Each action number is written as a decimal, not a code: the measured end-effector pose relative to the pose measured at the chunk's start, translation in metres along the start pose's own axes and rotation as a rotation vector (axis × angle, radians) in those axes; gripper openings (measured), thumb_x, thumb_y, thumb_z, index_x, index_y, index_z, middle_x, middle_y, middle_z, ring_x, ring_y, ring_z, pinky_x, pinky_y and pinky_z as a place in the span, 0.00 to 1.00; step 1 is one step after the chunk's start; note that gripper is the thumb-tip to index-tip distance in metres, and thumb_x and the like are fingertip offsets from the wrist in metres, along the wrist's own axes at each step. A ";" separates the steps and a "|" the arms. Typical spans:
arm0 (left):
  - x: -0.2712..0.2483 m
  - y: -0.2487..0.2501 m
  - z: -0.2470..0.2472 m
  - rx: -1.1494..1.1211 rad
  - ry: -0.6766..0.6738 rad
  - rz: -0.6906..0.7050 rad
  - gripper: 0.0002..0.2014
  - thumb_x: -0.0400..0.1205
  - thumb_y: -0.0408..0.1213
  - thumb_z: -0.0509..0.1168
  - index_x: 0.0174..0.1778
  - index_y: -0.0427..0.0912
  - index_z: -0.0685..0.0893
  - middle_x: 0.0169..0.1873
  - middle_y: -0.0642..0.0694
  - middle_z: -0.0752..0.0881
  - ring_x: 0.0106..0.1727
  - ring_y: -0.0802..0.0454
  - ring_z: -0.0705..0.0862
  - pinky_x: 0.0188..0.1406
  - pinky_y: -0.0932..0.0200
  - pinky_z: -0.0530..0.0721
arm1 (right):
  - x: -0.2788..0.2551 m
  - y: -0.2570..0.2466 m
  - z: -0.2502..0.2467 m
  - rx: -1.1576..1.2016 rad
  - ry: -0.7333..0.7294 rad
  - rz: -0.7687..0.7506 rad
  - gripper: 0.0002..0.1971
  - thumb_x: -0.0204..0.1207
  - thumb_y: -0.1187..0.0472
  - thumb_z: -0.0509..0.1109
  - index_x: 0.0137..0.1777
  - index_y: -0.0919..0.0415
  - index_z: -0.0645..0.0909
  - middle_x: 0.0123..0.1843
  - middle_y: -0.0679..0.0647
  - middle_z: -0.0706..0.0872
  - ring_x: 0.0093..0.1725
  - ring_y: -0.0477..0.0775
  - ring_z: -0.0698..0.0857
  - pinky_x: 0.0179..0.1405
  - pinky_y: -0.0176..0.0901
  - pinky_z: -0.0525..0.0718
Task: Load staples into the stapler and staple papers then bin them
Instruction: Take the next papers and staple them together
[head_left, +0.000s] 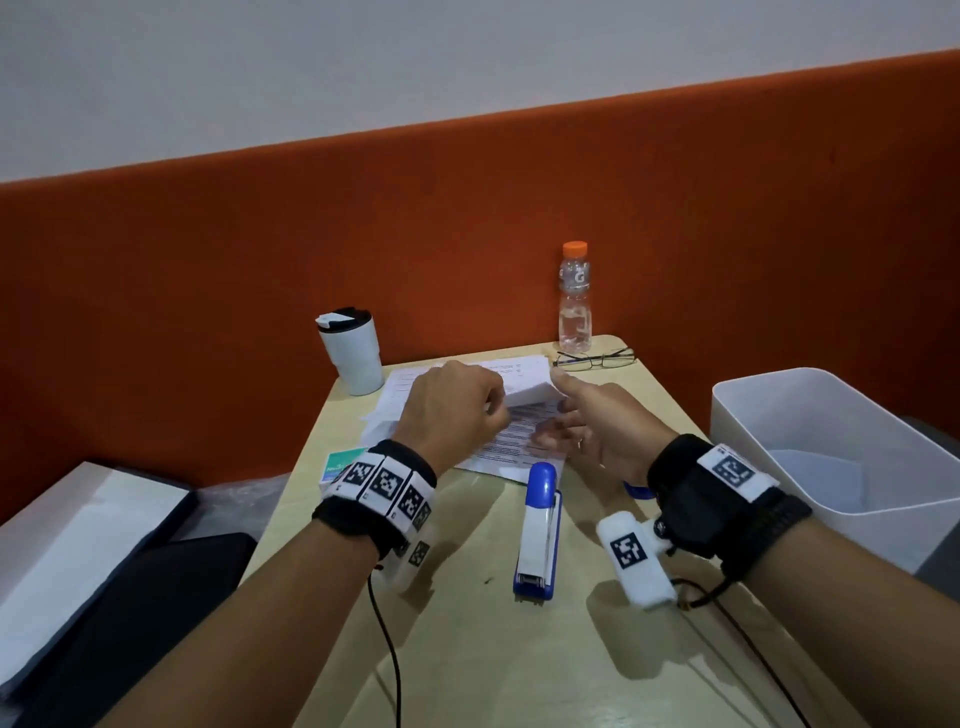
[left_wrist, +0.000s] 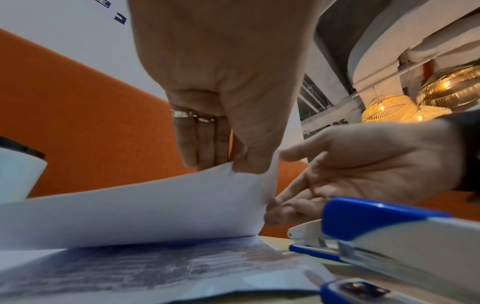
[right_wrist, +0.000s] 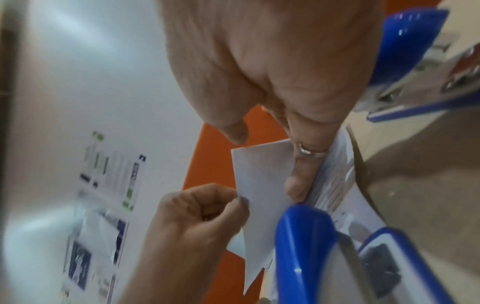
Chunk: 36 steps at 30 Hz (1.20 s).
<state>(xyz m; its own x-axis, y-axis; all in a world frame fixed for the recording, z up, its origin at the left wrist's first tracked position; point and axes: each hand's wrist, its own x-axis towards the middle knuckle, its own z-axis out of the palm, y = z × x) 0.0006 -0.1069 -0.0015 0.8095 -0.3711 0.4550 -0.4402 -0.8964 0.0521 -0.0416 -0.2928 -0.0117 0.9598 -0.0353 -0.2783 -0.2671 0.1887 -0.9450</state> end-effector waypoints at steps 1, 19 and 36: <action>-0.004 0.000 0.000 -0.006 -0.014 0.007 0.07 0.77 0.48 0.71 0.40 0.51 0.93 0.33 0.54 0.90 0.34 0.53 0.85 0.31 0.59 0.81 | 0.004 0.000 0.002 0.025 0.012 0.028 0.18 0.90 0.52 0.71 0.59 0.70 0.82 0.52 0.72 0.88 0.51 0.71 0.91 0.36 0.49 0.96; -0.008 -0.001 0.020 -0.085 -0.512 -0.061 0.04 0.82 0.33 0.66 0.41 0.40 0.81 0.44 0.41 0.85 0.46 0.40 0.85 0.37 0.54 0.76 | 0.076 -0.025 0.009 -0.962 0.158 0.031 0.10 0.82 0.60 0.75 0.51 0.65 0.79 0.46 0.58 0.86 0.39 0.58 0.86 0.30 0.42 0.80; -0.019 -0.012 0.006 -0.269 -0.499 -0.134 0.10 0.80 0.52 0.74 0.50 0.51 0.87 0.53 0.53 0.88 0.56 0.51 0.86 0.57 0.50 0.87 | 0.125 -0.030 -0.004 -0.764 0.280 -0.332 0.18 0.66 0.64 0.62 0.53 0.58 0.88 0.49 0.58 0.94 0.46 0.65 0.94 0.44 0.65 0.96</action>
<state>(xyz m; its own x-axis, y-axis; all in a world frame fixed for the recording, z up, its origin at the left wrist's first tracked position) -0.0070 -0.0904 -0.0156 0.9215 -0.3861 -0.0415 -0.3514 -0.8746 0.3342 0.0865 -0.3070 -0.0192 0.9685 -0.2305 0.0942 -0.0587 -0.5791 -0.8131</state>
